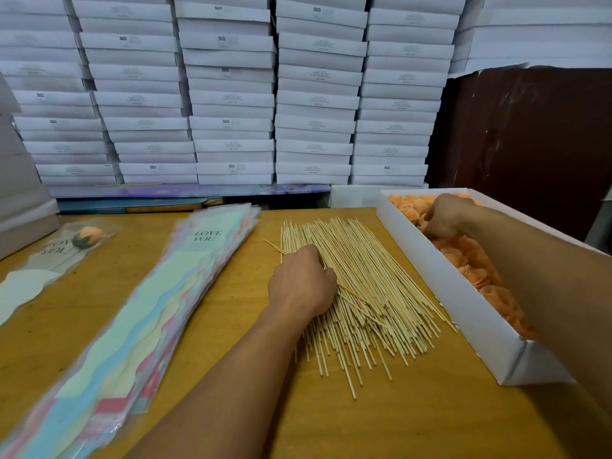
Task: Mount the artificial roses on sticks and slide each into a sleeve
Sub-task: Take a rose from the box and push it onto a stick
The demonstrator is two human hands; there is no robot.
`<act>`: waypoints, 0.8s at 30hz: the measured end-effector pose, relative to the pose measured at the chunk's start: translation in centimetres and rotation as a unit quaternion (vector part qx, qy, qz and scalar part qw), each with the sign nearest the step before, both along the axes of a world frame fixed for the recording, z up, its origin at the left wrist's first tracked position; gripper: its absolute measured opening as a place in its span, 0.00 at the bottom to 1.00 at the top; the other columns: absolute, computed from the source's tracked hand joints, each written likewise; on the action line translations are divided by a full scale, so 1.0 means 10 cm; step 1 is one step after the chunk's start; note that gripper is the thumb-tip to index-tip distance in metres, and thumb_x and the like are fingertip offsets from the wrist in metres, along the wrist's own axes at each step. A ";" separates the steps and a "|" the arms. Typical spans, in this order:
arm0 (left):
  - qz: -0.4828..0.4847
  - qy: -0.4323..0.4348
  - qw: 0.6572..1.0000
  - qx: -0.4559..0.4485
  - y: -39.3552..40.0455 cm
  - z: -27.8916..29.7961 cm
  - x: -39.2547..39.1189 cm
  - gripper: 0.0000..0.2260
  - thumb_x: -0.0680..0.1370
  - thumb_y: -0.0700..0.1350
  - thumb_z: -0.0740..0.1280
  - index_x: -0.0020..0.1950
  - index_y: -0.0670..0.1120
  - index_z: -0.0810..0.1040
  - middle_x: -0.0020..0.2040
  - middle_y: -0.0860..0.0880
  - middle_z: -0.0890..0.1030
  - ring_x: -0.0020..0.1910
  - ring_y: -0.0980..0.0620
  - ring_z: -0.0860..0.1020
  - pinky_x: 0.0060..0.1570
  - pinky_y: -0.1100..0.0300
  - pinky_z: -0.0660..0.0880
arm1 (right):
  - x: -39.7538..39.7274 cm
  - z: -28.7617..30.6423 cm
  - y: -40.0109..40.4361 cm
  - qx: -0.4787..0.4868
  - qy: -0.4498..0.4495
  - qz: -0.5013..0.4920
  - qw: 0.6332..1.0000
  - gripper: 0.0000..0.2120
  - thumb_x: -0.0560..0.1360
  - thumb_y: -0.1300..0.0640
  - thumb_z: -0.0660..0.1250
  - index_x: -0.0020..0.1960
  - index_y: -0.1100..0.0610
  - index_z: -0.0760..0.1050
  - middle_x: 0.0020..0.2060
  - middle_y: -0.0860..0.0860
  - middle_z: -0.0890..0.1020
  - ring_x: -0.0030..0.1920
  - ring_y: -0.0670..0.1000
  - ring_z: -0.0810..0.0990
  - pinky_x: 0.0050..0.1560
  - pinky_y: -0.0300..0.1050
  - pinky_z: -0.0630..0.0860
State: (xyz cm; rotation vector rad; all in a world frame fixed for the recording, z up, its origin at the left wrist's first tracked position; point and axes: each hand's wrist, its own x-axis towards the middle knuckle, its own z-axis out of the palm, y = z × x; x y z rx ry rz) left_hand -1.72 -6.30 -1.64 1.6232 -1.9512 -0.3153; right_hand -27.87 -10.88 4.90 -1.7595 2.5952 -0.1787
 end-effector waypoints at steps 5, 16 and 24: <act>-0.001 -0.002 1.000 0.004 0.00 0.00 -0.01 0.06 0.79 0.49 0.66 0.51 0.47 0.76 0.47 0.49 0.79 0.46 0.46 0.78 0.46 0.50 0.79 | -0.04 0.05 0.02 -0.042 -0.039 -0.042 0.997 0.24 0.73 0.56 0.73 0.68 0.57 0.75 0.62 0.59 0.79 0.60 0.60 0.77 0.61 0.57 0.78; -0.046 0.117 0.992 -0.029 -0.02 0.01 -0.01 0.05 0.78 0.48 0.71 0.48 0.47 0.79 0.42 0.52 0.79 0.43 0.51 0.79 0.42 0.57 0.77 | 0.34 0.30 0.23 -0.219 -0.146 0.047 0.964 0.08 0.74 0.56 0.68 0.48 0.59 0.82 0.40 0.53 0.85 0.43 0.54 0.82 0.39 0.48 0.79; -0.112 0.258 0.960 -0.008 0.04 0.07 -0.04 0.25 0.71 0.56 0.77 0.64 0.47 0.79 0.48 0.55 0.83 0.47 0.60 0.80 0.52 0.58 0.81 | 1.17 0.19 0.47 -0.146 -0.172 0.174 0.959 0.08 0.72 0.53 0.67 0.41 0.55 0.83 0.34 0.50 0.85 0.41 0.52 0.84 0.44 0.51 0.82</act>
